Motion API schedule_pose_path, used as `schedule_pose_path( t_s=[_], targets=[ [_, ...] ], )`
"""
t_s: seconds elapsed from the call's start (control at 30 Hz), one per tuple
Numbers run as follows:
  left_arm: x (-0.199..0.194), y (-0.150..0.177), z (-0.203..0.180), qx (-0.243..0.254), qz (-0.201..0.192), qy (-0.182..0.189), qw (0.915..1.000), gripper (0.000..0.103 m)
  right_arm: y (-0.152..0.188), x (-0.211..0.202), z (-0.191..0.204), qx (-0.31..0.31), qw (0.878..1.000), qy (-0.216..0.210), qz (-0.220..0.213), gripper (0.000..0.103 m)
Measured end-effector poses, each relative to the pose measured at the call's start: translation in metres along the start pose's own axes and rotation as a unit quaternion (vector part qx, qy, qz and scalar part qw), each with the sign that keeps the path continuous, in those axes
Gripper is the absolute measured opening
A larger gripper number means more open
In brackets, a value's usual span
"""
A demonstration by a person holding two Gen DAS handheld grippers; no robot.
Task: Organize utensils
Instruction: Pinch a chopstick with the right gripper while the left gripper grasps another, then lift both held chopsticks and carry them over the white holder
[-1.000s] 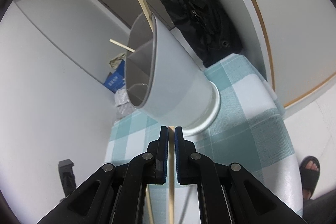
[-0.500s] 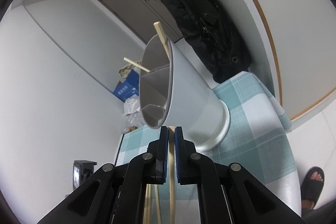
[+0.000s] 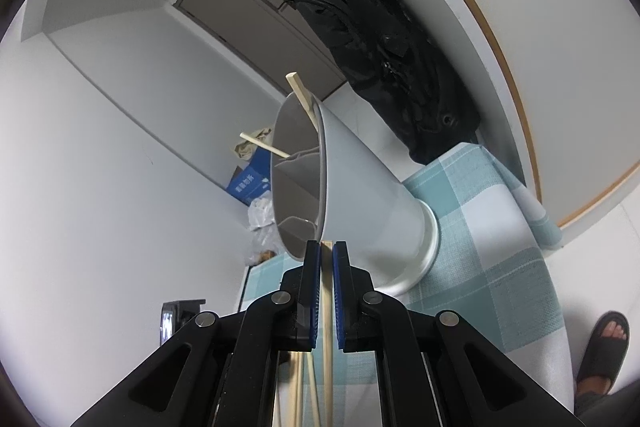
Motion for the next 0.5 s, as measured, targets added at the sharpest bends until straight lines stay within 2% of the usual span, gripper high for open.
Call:
schedule_pose_path(
  t_s=[0.03,0.27,0.37,0.5],
  targets=[
    [0.001,-0.001,-0.001,0.0,0.001,0.003,1.0,0.003,0.0,0.0,0.0,0.0,1.0,0.0,0.0,0.005],
    [-0.003,-0.008,0.001,-0.027,-0.017,0.029,0.9991,0.001,-0.001,-0.003,0.0,-0.003,1.0,0.003,-0.005,0.005],
    [-0.018,-0.01,0.0,-0.033,-0.052,0.041,0.9973,0.001,0.001,-0.004,0.001,-0.011,1.0,0.005,-0.005,0.005],
    [-0.053,-0.008,0.0,-0.032,-0.129,0.062,0.9892,0.001,0.004,-0.007,0.005,-0.027,1.0,0.007,-0.009,0.005]
  ],
)
Point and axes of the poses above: each gripper's, at about its wrist camera, not at the fingertips, and x roughly the way its jaws point, z to its left, y to its underside, the point moved 4 cm from there along x, roughly the way its jaws point
